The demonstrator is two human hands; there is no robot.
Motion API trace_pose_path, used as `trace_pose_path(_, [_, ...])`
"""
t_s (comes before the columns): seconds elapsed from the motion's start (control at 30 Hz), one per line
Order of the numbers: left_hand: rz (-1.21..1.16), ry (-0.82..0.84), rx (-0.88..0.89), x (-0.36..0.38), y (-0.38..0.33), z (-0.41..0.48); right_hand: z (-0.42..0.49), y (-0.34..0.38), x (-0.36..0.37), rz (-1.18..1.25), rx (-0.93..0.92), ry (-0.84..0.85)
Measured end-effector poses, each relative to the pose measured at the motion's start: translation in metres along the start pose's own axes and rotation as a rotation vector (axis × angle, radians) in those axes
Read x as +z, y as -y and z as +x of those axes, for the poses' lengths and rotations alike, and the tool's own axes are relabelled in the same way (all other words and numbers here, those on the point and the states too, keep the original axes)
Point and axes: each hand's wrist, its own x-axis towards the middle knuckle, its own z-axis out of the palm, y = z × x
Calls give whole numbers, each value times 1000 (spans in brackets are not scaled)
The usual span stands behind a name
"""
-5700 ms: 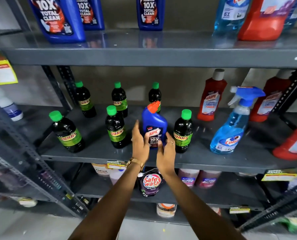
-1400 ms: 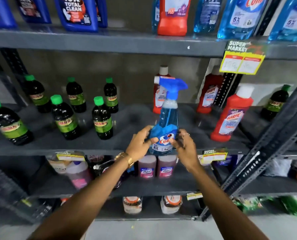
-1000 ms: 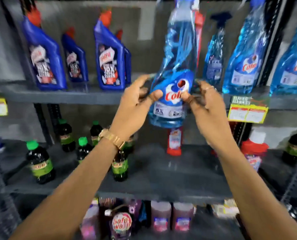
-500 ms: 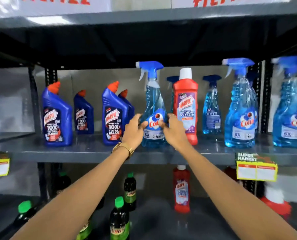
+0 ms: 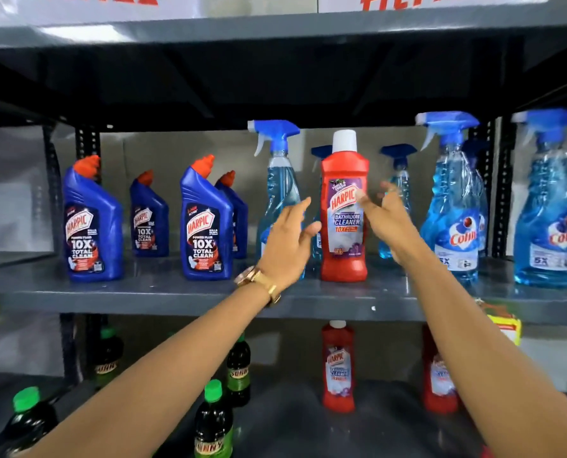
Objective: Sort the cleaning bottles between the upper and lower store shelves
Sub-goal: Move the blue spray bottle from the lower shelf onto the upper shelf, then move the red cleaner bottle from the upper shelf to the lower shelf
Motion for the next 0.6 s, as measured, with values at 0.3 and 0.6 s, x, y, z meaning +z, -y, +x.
trace_pose_path(0.3, [-348,-110,-358,38,-43,17,-25,-13,4,148,-19,29])
trace_pose_path(0.6, [-531,-170,-125,5,-81,-65,-121,2,-34,291,-228,76])
